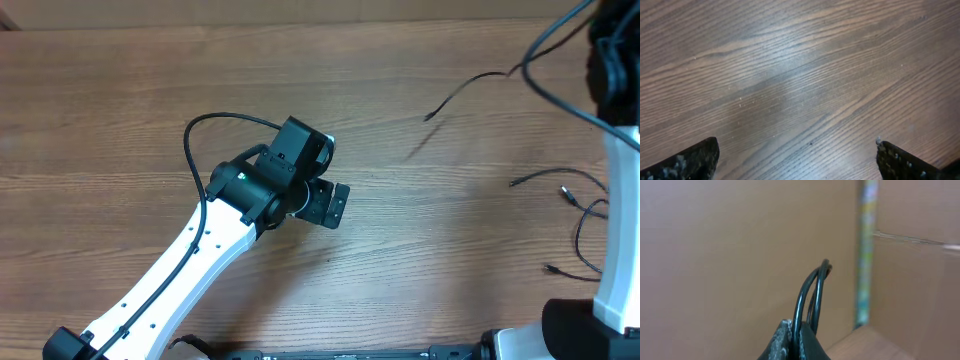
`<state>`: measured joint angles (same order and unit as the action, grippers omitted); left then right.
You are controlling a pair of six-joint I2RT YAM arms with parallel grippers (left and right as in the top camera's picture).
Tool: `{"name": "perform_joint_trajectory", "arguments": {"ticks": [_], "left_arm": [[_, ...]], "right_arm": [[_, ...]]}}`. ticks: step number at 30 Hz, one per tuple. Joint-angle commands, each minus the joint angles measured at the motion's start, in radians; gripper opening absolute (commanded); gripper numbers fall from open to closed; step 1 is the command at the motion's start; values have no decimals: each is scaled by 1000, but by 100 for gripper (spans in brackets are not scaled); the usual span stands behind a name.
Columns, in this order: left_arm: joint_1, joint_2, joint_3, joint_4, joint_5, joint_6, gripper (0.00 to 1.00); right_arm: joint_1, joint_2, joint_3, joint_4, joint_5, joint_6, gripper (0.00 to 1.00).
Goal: Untangle cables
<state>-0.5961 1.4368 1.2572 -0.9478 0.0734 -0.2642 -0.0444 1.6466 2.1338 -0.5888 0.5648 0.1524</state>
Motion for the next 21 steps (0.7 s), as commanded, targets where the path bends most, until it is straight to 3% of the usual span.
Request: {"name": "perform_joint_trajectory", "arguments": {"ticks": [1,7,12,18,19,21], "left_arm": [[-5,2,8,2,-6,-17,100],[-5,2,8,2,-6,-17,100],[-5,2,8,2,-6,-18,100],[-5,2,8,2,-6,-17,100],[-5,1,8,2,-6,-17,100],[-5,2,8,2,-6,-17,100]], "right_arm": [[-134,0,20,47,43,-3,4],[-343,126,19,-15,43,3,4],[-418,273,-2,-110,-53,166,4],[-425,394,-3,-202,-233,166,4],[-425,408,-3,-222,-250,166,17],[-425,427,-3,-263,-303,166,84]]}}
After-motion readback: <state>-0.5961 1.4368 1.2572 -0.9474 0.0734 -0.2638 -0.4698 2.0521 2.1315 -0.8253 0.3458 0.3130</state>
